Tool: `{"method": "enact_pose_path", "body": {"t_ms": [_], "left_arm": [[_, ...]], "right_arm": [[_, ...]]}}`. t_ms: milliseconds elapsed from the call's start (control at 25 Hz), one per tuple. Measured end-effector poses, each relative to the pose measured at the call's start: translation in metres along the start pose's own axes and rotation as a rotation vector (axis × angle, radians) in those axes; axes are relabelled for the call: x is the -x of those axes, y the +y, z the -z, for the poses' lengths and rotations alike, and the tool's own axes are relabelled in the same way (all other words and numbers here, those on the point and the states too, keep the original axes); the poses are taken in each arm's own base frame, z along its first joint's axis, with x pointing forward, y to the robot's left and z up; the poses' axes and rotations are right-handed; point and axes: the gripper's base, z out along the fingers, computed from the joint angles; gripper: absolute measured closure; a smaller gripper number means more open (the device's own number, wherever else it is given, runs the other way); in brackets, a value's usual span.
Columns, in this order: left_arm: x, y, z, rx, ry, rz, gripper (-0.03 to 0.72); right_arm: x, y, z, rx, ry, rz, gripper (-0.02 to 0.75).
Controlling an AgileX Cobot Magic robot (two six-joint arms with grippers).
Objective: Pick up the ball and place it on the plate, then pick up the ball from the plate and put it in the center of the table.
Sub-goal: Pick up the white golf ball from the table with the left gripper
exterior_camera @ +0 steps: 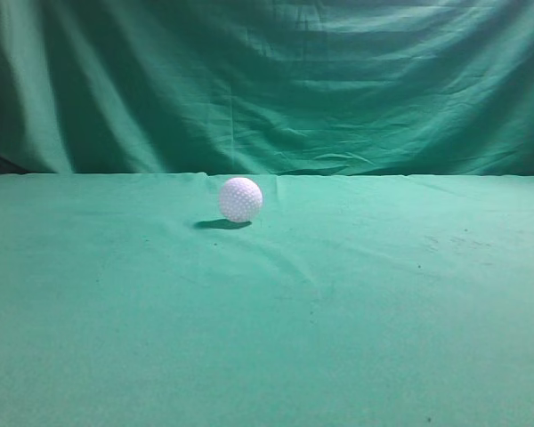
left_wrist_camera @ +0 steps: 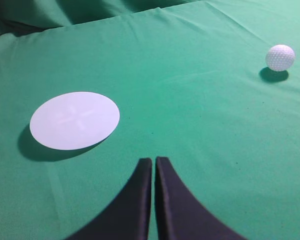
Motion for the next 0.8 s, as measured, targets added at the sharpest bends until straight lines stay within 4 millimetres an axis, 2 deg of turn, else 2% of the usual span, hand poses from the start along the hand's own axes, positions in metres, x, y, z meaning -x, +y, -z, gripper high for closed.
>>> {"method": "enact_pose_path", "body": {"t_ms": [800], "left_arm": [[0.0,0.0,0.0,0.0,0.0,0.0,0.688]], "right_arm": [[0.0,0.0,0.0,0.0,0.0,0.0,0.691]]}}
